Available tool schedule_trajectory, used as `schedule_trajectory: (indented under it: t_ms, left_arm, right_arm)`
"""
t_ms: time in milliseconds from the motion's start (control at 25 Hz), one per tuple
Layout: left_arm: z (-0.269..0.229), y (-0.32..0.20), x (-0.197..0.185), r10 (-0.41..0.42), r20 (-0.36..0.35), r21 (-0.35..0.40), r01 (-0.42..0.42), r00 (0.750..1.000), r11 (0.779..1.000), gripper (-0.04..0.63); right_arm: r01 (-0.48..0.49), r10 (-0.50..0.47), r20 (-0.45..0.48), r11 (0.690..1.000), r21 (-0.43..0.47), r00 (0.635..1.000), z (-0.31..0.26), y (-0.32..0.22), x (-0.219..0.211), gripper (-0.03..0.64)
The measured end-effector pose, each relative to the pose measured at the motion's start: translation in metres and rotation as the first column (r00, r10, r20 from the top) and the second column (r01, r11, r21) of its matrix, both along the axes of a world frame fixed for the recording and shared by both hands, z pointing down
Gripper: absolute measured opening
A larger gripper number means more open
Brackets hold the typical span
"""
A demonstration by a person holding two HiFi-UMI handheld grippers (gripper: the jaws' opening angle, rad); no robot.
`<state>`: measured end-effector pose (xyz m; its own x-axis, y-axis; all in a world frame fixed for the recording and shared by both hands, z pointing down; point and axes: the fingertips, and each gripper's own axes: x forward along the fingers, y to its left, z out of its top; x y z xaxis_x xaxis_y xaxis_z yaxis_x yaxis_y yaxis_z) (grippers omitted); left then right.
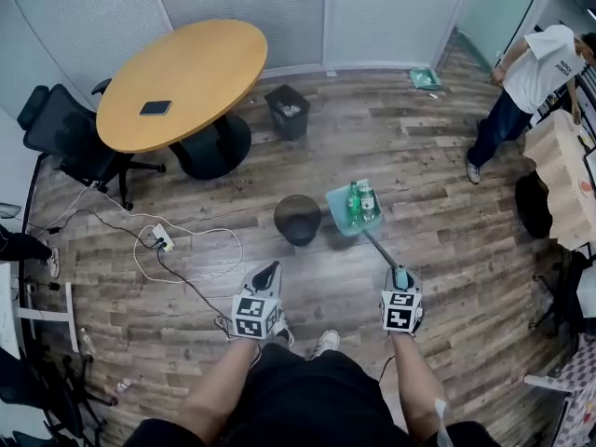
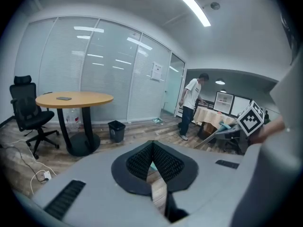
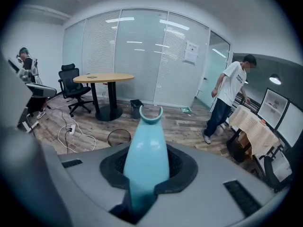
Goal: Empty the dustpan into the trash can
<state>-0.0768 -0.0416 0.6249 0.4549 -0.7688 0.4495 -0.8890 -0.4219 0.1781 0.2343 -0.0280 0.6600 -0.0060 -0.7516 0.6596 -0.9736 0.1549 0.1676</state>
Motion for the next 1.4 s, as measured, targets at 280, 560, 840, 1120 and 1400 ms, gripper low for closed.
schedule_trajectory:
  t_ms: [280,560,840,1120,1400]
  left_arm:
    - [0.000,0.001,-0.022,-0.017,0.005,-0.003,0.017,1.000,1.000,0.021]
    - [-0.006,-0.008,-0.038,-0.034,0.004,0.021,0.034,0.999,0.999,0.021]
    - [-0.002,-0.006,-0.037,-0.060,-0.001,0.006,0.060,0.998,0.998,0.021]
    - [0.004,0.000,-0.034,-0.081,-0.007,-0.010,0.081,0.997,0.997,0.021]
    - [0.004,0.003,-0.044,-0.124,-0.015,-0.017,0.123,0.992,0.992,0.021]
  right_arm:
    - [0.091,-0.090,-0.028,0.995,0.050,0.996,-0.022,-0.008,-0.022,0.098]
    - [0.191,-0.184,-0.085,0.978,0.081,0.979,-0.033,-0.024,-0.044,0.098]
    - [0.216,-0.211,-0.071,0.973,0.079,0.975,-0.040,-0.033,-0.042,0.098]
    - [0.359,-0.337,-0.213,0.930,0.075,0.917,-0.048,-0.038,-0.048,0.098]
    - [0.500,-0.455,-0.343,0.865,0.051,0.822,-0.057,-0.044,-0.053,0.098]
